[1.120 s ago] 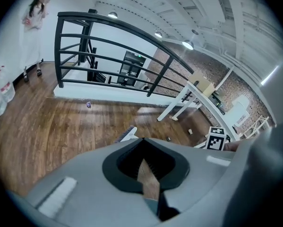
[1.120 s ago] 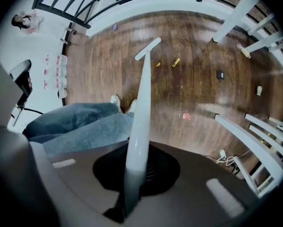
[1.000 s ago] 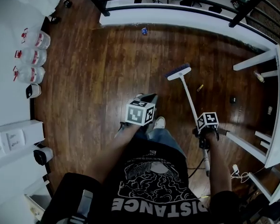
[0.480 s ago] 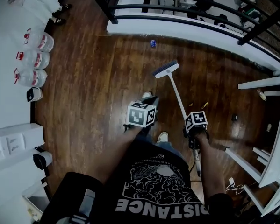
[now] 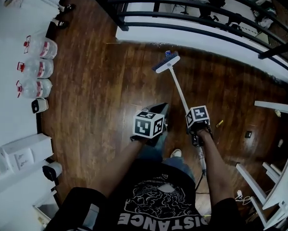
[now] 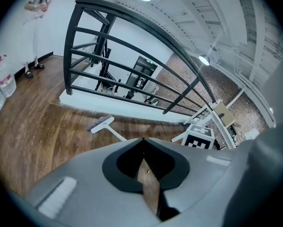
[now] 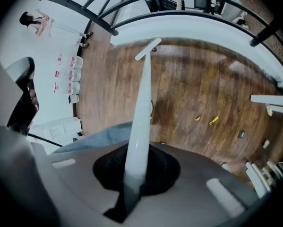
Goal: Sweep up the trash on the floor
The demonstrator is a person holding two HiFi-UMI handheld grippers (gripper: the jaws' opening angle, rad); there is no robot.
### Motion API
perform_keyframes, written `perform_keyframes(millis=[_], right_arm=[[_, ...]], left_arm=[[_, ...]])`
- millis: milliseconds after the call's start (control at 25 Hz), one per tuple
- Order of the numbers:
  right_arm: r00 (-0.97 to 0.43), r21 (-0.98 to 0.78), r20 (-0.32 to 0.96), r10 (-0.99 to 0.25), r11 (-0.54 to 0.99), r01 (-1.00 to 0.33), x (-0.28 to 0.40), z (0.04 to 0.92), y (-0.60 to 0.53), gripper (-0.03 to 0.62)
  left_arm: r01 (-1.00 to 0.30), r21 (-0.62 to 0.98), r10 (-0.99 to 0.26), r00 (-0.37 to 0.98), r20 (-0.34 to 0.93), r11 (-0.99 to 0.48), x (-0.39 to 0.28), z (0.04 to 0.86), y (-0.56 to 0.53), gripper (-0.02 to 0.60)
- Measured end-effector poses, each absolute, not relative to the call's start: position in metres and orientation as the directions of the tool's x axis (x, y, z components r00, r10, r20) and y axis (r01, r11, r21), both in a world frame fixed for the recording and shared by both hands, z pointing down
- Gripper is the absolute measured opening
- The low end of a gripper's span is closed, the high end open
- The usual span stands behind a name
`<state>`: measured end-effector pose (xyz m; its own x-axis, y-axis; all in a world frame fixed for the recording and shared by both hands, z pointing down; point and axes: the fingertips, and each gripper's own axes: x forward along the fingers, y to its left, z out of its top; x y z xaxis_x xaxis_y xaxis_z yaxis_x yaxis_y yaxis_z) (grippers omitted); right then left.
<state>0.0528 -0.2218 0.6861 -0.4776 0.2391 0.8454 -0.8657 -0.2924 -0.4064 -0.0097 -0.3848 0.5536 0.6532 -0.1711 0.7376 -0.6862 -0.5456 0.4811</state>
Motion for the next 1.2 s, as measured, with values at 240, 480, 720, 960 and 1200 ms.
perform_keyframes(millis=[240, 480, 720, 960, 1200], right_arm=[[-0.481, -0.416, 0.841, 0.248, -0.272, -0.868, 0.047, 0.714, -0.322, 0.002], [-0.485, -0.409, 0.826, 0.287, -0.286, -0.867, 0.035, 0.739, -0.365, 0.002], [-0.491, -0.364, 0.811, 0.318, -0.383, -0.849, 0.036, 0.754, -0.35, 0.0], [-0.48, -0.343, 0.813, 0.33, -0.396, -0.852, 0.042, 0.746, -0.323, 0.0], [-0.47, -0.315, 0.814, 0.341, -0.42, -0.851, 0.045, 0.739, -0.283, 0.0]], left_arm=[[-0.684, 0.474, -0.132, 0.635, 0.761, -0.555, -0.017, 0.573, -0.435, 0.006], [-0.698, 0.456, -0.108, 0.602, 0.791, -0.552, -0.044, 0.59, -0.463, 0.006], [-0.701, 0.449, -0.091, 0.587, 0.805, -0.555, -0.059, 0.6, -0.474, 0.006], [-0.664, 0.47, -0.044, 0.603, 0.797, -0.582, -0.047, 0.604, -0.462, 0.006], [-0.625, 0.49, -0.002, 0.618, 0.786, -0.608, -0.032, 0.603, -0.443, 0.006]])
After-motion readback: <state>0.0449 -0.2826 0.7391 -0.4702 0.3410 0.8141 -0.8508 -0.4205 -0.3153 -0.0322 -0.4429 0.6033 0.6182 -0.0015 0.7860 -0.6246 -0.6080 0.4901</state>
